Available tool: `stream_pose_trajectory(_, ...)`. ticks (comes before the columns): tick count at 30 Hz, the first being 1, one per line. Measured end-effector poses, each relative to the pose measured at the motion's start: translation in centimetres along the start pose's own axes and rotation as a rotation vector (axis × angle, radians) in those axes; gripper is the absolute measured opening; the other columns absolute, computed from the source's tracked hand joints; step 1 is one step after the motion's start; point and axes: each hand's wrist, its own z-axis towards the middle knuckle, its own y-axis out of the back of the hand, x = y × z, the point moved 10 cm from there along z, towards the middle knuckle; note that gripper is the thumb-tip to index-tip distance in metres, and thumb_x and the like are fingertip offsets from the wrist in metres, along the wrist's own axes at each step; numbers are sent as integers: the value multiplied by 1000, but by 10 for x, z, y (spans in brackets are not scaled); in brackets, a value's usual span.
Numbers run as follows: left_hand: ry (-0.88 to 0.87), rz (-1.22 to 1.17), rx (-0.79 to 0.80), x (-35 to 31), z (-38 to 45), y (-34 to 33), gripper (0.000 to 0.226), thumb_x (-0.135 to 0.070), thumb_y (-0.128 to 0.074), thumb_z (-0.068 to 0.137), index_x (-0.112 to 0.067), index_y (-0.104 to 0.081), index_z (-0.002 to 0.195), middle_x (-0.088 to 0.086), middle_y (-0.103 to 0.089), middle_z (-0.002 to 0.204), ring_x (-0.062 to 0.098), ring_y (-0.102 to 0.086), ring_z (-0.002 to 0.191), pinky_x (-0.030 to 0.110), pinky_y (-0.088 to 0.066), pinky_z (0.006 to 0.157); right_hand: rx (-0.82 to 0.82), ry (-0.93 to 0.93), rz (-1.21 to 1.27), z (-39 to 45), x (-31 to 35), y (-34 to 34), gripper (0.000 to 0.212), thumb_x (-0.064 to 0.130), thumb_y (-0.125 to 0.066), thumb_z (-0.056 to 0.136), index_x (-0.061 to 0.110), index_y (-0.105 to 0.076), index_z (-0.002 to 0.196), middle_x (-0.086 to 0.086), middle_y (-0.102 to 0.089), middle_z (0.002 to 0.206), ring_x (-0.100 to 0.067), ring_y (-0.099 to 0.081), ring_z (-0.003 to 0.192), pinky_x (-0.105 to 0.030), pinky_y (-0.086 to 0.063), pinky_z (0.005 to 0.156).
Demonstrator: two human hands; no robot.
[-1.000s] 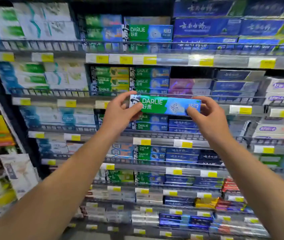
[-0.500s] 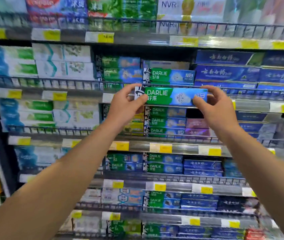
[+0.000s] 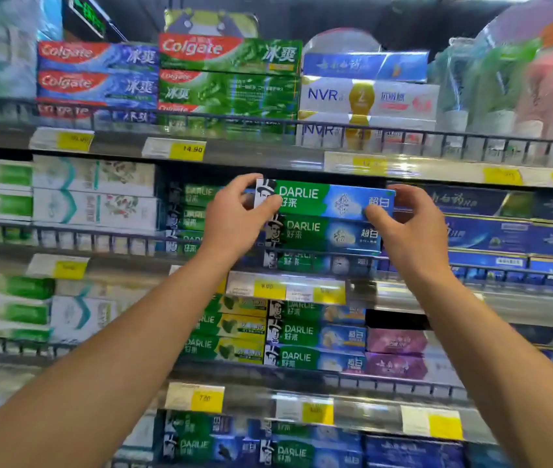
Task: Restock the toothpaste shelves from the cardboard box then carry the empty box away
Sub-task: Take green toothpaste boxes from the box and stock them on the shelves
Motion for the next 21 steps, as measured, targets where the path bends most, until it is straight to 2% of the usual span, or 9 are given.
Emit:
stream_pose_trajectory(3,-41,14,-11,-2,16,-12,52,-34,-68,89,-22,-52,136,0,-59,132,12,-55,118,30,-48,96,-77,-11,-59,12,-6,-1,42,32,-72,84,22,-58,123,9,-59,105,-6,-53,85,-12,-36,65)
stream_pose_trajectory(6,-72,45,-28,4,22,-20,51,-31,-68,89,-19,-52,136,-10,-58,113,2,-52,101,4,-40,76,-122,-12,-76,15,-11,-6,45,29,-72,85,20,-56,127,9,-56,105,-8,-52,86,-20,-35,75)
stream_pose_trajectory(7,-75,49,-35,8,23,-22,51,-31,-68,89,-20,-52,136,-12,-55,107,0,-50,97,4,-38,72,-129,-8,-92,15,-14,-9,45,29,-71,86,19,-56,127,9,-56,105,-8,-52,86,-21,-35,76)
stream_pose_trajectory(9,-84,68,-42,16,27,-25,51,-34,-69,89,-20,-53,136,-13,-53,103,2,-50,95,17,-40,76,-147,12,-149,14,-17,-14,45,30,-71,86,20,-55,127,7,-59,106,-11,-54,87,-22,-34,76)
stream_pose_trajectory(11,-97,102,-50,21,33,-27,52,-37,-70,87,-18,-55,133,-10,-58,102,6,-54,94,22,-41,78,-161,52,-232,15,-16,-17,45,30,-71,86,20,-55,127,2,-61,111,-16,-55,92,-25,-34,78)
stream_pose_trajectory(16,-109,127,-32,30,41,-30,53,-39,-72,85,-16,-57,130,-9,-58,97,10,-56,89,22,-41,75,-120,217,-508,13,-7,-34,42,29,-66,89,20,-55,129,-5,-50,129,-28,-48,112,-39,-42,87)
stream_pose_trajectory(21,-102,124,4,33,45,-30,50,-42,-73,82,-21,-57,124,-11,-59,84,7,-59,78,18,-42,61,-129,279,-634,8,-8,-34,47,27,-65,89,17,-55,134,-8,-51,134,-33,-46,114,-45,-41,92)
